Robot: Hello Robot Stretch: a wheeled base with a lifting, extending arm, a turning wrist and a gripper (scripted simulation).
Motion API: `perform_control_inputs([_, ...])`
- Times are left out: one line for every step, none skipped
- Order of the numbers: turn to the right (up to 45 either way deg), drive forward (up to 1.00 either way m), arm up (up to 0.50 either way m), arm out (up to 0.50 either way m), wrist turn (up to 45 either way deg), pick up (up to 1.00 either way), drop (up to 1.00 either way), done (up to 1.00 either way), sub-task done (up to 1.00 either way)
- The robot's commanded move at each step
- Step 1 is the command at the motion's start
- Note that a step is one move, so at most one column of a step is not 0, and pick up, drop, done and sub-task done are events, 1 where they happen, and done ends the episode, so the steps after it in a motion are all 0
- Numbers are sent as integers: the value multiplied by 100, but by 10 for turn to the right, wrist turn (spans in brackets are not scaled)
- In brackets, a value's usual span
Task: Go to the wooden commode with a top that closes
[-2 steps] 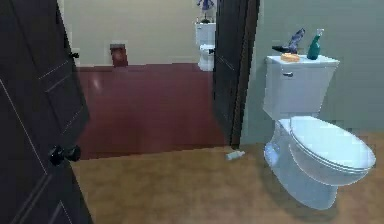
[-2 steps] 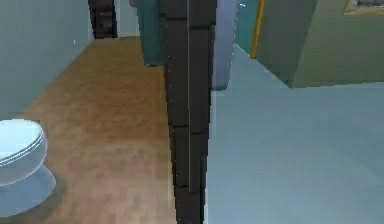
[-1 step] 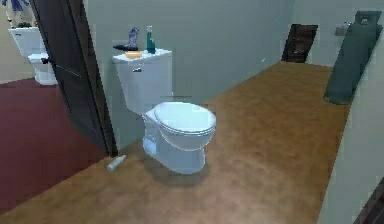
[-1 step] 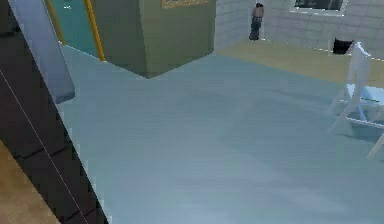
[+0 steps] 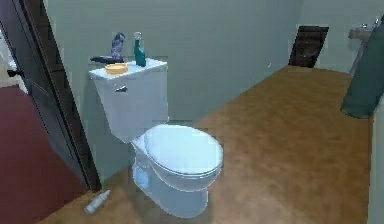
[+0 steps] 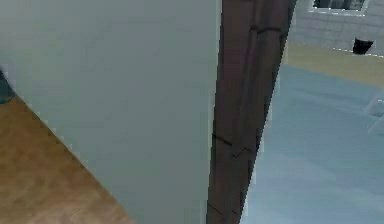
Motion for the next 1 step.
perform_control_inputs([330, 0, 0, 0, 0, 0, 0, 0, 0])
